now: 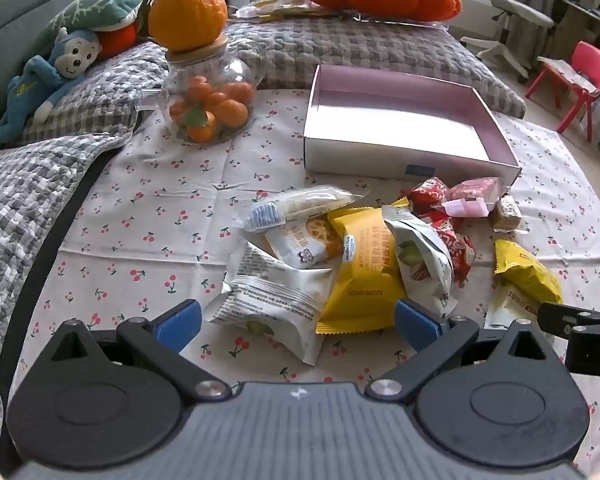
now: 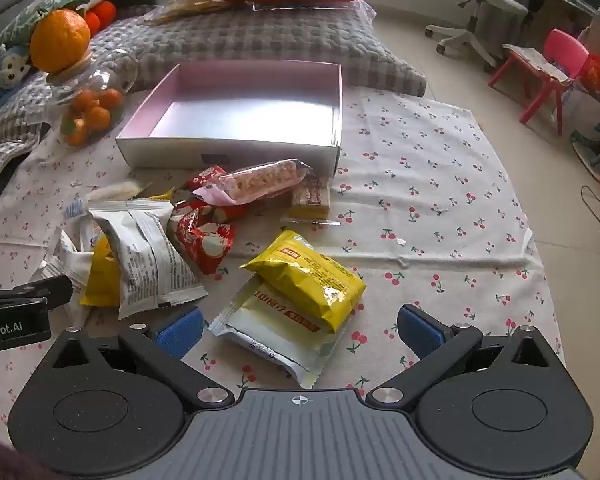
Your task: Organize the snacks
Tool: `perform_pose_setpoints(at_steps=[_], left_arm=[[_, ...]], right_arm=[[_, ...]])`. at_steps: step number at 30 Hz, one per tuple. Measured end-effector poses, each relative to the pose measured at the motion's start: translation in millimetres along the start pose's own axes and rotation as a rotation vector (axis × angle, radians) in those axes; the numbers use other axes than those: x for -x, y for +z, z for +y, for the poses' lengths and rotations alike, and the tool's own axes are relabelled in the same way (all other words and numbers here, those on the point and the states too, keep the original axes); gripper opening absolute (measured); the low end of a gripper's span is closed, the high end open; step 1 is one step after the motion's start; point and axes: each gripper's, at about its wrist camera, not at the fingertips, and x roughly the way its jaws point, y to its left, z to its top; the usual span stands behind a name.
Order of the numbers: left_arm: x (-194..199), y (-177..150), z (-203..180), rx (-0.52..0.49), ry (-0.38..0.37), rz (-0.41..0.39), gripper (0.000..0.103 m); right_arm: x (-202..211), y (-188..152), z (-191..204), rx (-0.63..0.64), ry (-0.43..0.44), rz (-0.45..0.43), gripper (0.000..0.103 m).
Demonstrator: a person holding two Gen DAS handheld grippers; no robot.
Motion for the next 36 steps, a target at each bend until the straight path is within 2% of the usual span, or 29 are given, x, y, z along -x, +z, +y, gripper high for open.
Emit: perform_pose_setpoints(at_steps=[36], left_arm=[[-2.7, -4.4, -2.3, -0.006, 0.002, 0.001, 0.103]], right_arm=[[-1.6, -2.4, 3.5, 0.011, -0.005, 0.003, 0.103]])
